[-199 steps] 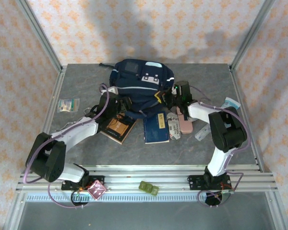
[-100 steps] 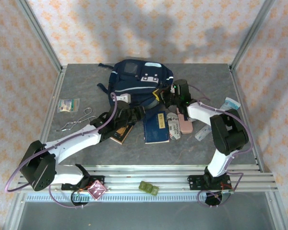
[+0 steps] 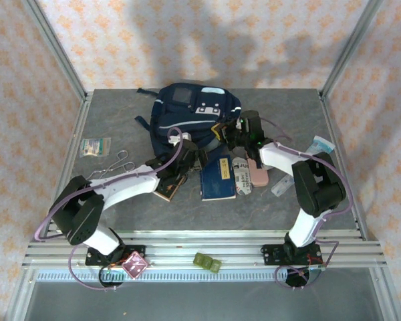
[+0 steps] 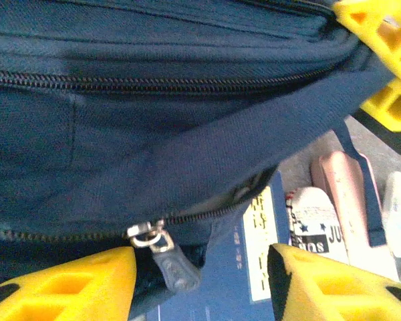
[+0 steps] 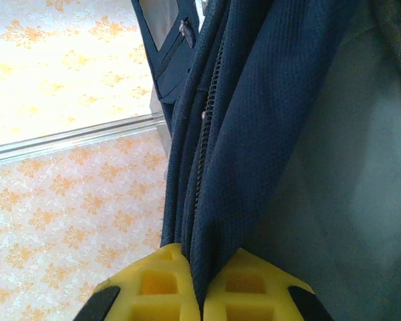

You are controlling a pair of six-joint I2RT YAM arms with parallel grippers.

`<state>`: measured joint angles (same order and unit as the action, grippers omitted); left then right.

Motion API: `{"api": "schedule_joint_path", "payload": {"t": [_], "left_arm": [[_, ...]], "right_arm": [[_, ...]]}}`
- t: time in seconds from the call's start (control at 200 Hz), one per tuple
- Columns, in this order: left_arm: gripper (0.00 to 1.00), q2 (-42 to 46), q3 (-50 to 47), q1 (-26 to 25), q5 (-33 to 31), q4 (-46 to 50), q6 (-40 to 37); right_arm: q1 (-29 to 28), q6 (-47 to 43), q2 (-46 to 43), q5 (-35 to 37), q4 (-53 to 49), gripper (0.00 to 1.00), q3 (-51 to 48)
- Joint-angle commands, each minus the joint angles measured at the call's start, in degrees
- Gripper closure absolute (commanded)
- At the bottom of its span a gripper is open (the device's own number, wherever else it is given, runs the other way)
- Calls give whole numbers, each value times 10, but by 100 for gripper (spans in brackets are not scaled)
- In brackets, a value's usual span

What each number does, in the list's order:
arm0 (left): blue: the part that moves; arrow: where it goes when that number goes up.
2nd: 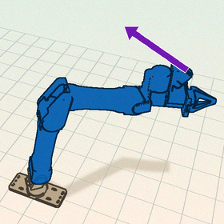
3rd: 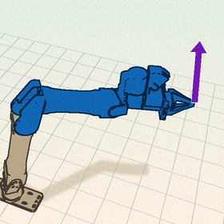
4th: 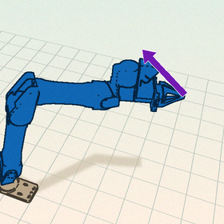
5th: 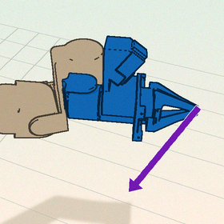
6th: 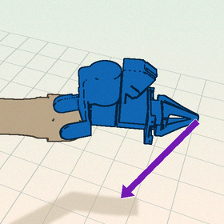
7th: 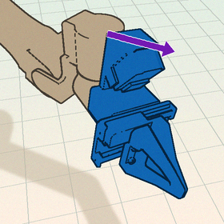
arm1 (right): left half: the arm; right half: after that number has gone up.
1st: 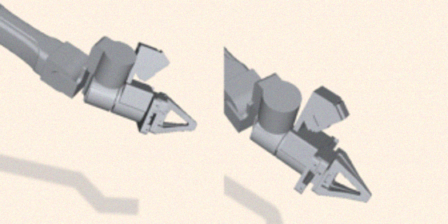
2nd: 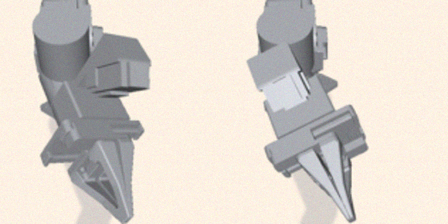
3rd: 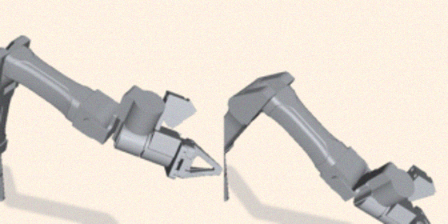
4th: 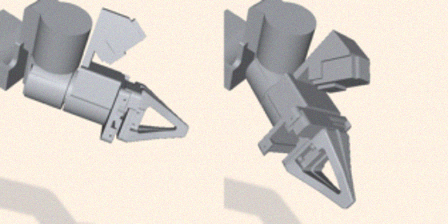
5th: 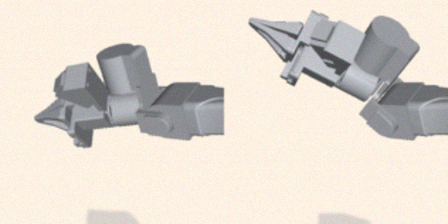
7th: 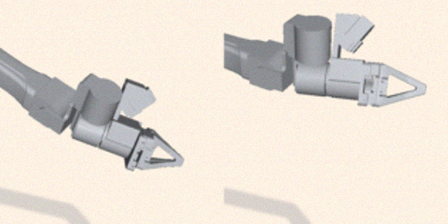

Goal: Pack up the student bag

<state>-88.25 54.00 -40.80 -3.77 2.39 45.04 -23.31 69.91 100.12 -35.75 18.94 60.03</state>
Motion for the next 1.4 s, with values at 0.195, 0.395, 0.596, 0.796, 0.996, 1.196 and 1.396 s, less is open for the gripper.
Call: {"api": "schedule_joint_path", "payload": {"t": [0.195,0.395,0.596,0.796,0.996,1.196,1.396], "left_arm": [[51,-73,74,0,-75,45,-16],[79,-64,57,6,-66,44,-22],[94,-45,31,10,-56,51,-32],[96,-20,7,14,-38,54,-42],[75,-43,15,14,-21,49,-56],[100,-62,17,14,-39,56,-72],[100,-39,4,19,-50,82,-91]], "right_arm": [[-15,8,-50,1,54,100,30],[-14,-6,-59,8,40,100,33],[-12,-3,-58,7,44,100,30],[-10,-6,-59,11,40,100,28],[-11,-2,-60,9,43,100,29],[-11,-7,-64,15,36,100,29],[-3,-24,-67,22,27,100,20]]}}
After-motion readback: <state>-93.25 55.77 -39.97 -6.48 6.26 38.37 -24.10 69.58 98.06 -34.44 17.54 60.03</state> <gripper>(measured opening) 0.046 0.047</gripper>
